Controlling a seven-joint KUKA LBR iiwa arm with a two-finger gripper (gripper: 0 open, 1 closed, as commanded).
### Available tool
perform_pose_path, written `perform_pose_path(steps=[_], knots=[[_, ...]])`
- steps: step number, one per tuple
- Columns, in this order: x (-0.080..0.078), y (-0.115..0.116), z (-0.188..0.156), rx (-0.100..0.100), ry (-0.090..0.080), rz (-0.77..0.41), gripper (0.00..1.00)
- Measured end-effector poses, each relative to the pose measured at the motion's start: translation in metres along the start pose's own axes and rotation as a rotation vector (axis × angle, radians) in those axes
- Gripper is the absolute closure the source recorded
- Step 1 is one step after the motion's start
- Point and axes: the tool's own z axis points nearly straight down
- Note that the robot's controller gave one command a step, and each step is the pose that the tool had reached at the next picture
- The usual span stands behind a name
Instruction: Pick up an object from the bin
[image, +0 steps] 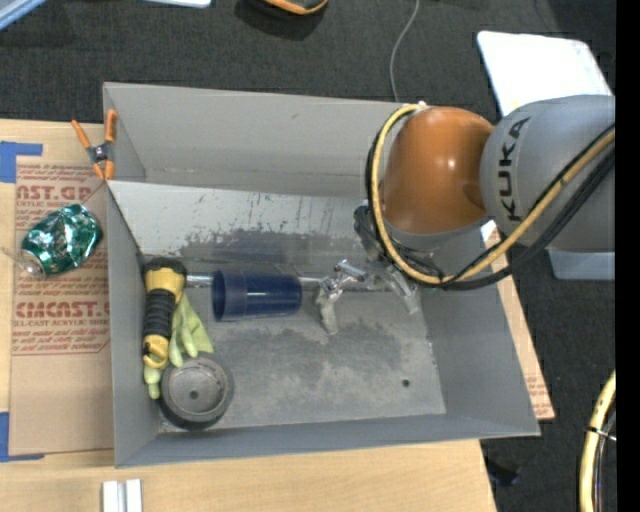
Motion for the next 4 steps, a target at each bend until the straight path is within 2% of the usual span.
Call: perform_pose_path(steps=[1, 2, 3, 4], knots=[[0.0, 0.0, 0.0, 0.0, 0.0, 0.0, 1.0], [-0.017, 0.045, 0.034, 0.0, -0.005, 0.004, 1.0], [-0.021, 0.057, 0.041, 0.004, -0.006, -0.252, 1.0], [-0.028, 0.062, 0.039, 0.0, -0.007, -0.191, 1.0]])
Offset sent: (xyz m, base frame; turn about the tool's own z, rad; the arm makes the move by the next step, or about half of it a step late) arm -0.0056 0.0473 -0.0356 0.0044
